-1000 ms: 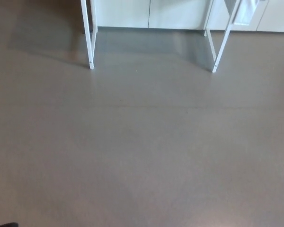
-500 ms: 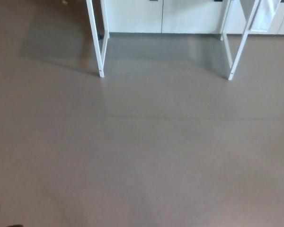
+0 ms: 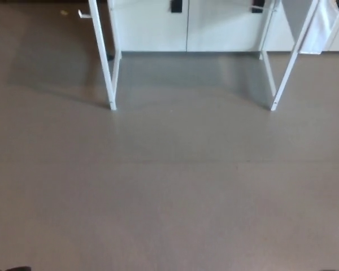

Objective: The robot walk towards a table in front and then clicks the light switch button using the right hand's index finger

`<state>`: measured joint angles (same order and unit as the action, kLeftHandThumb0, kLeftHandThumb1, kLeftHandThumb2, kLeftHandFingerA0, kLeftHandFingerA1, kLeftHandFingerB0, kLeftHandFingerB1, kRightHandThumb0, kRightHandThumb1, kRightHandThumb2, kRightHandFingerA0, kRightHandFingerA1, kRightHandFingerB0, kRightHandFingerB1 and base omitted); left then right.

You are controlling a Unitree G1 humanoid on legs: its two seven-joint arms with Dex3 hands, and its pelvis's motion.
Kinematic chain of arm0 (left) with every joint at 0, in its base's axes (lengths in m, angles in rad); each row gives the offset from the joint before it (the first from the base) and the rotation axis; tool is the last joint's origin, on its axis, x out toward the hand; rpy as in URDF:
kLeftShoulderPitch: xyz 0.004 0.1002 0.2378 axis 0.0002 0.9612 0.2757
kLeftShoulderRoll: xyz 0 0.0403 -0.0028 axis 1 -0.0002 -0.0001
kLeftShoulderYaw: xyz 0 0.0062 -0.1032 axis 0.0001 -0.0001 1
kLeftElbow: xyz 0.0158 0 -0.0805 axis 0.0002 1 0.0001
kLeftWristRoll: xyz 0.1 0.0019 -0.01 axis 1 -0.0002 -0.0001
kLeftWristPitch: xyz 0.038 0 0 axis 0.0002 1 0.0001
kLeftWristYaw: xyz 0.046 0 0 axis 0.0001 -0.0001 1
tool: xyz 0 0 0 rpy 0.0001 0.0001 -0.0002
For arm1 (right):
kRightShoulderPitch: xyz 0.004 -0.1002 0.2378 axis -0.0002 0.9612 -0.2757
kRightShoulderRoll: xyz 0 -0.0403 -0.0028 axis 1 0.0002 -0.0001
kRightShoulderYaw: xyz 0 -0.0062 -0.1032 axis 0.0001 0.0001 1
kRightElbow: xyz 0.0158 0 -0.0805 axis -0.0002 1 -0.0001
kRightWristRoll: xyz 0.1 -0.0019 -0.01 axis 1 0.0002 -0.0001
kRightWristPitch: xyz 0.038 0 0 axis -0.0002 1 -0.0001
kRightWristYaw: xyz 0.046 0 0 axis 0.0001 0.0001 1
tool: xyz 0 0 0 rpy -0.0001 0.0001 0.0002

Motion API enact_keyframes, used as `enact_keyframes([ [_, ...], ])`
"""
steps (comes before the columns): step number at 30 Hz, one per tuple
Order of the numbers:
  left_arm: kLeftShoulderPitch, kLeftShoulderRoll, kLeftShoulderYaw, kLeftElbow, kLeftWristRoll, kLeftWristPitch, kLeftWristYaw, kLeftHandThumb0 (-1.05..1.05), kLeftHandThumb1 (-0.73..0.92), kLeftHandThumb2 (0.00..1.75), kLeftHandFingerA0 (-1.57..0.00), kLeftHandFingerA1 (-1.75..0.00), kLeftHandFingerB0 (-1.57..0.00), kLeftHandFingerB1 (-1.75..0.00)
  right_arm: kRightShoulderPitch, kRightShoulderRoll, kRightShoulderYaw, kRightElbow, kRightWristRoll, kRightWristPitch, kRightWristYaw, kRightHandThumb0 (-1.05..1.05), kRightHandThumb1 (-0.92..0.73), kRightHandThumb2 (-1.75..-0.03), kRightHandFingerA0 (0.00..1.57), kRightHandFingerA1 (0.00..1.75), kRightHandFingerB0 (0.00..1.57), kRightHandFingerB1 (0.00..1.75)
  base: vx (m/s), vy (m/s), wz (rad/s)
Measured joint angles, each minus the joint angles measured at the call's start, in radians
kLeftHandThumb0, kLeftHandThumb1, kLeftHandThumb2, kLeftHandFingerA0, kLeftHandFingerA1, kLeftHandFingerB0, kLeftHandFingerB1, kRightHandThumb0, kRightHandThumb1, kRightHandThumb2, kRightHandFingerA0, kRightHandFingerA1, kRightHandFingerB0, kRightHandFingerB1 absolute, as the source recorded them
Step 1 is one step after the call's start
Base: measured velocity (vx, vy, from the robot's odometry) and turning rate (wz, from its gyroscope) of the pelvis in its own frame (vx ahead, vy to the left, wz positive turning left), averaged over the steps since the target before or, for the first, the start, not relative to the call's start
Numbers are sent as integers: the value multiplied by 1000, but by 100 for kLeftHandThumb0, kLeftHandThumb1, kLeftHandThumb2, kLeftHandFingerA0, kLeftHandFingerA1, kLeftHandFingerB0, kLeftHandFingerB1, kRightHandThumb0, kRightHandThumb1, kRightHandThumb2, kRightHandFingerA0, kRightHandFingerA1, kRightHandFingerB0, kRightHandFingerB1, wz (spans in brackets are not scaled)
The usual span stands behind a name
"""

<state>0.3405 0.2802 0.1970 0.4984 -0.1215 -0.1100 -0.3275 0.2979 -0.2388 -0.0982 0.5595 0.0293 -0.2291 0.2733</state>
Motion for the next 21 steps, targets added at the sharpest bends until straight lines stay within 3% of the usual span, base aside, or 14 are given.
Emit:
enact_keyframes([
  [10,-11,16,-20,20,17,-15,0,-29,60,57,-72,-50,-48,-39,-5,-2,14,24,-21,-14,-12,-60,-55,-56,65,60,47,50,276,46,8],
  [11,-10,19,-23,21,21,-17,0,-27,61,58,-72,-50,-49,-40,-5,-2,14,24,-22,-16,-12,-57,-41,-89,67,72,36,57,357,-126,27],
  [13,-10,20,-28,18,25,-23,-1,-27,61,58,-72,-50,-48,-40,-11,-5,18,26,-23,-20,-11,-57,-41,-89,69,72,36,57,387,-293,15],
  [14,-12,19,-29,11,25,-27,-2,-27,61,58,-71,-50,-47,-40,-11,-13,17,26,-24,-20,-12,-64,-54,-57,69,59,49,50,379,-267,26],
  [21,11,19,-37,23,33,-38,0,-27,60,57,-73,-49,-50,-40,-2,-24,31,28,-32,-27,-17,-65,-55,-57,71,60,50,51,314,-102,-8],
])
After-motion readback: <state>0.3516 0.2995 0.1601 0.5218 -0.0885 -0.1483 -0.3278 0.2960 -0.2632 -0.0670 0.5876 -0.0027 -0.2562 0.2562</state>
